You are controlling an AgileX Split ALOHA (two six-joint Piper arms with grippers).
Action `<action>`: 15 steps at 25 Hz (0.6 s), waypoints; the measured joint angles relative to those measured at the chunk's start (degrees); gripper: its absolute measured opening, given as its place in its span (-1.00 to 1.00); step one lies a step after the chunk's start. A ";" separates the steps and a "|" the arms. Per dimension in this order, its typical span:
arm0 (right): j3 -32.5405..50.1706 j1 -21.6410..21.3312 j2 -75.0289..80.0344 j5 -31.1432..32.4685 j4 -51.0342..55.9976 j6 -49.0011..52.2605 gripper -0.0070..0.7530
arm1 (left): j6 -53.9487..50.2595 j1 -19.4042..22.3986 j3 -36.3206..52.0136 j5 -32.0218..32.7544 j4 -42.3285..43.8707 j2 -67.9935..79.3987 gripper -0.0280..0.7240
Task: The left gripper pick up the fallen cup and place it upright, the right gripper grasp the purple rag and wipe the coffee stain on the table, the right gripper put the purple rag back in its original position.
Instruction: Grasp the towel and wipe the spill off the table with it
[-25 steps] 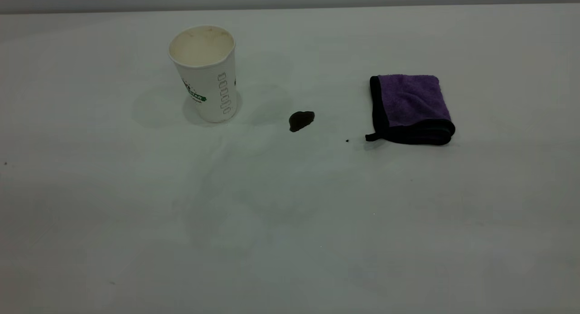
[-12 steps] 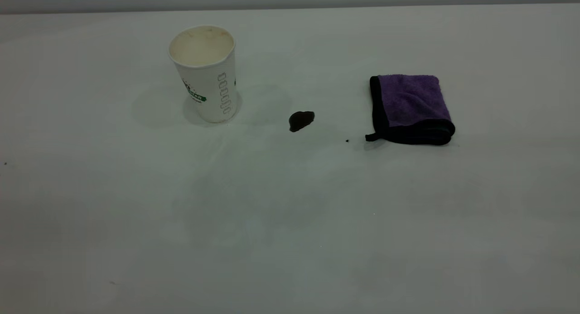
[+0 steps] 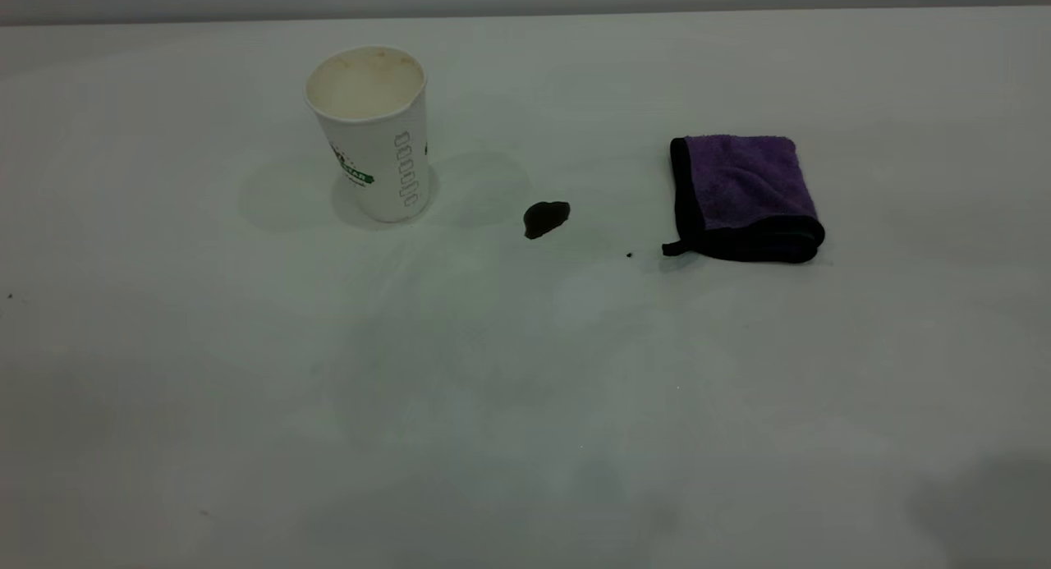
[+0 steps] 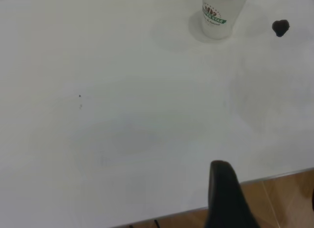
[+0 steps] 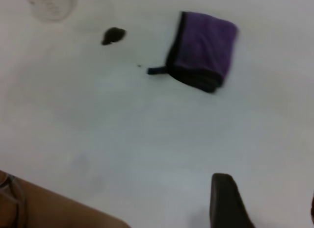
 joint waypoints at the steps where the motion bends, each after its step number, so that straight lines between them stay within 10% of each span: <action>1: -0.04 0.00 3.34 -1.93 2.21 -3.12 0.19 | 0.00 0.00 0.00 0.00 0.00 0.00 0.36; 15: -8.93 8.27 42.99 -16.40 20.42 -26.18 0.19 | 0.00 3.23 0.00 0.00 0.00 0.00 0.36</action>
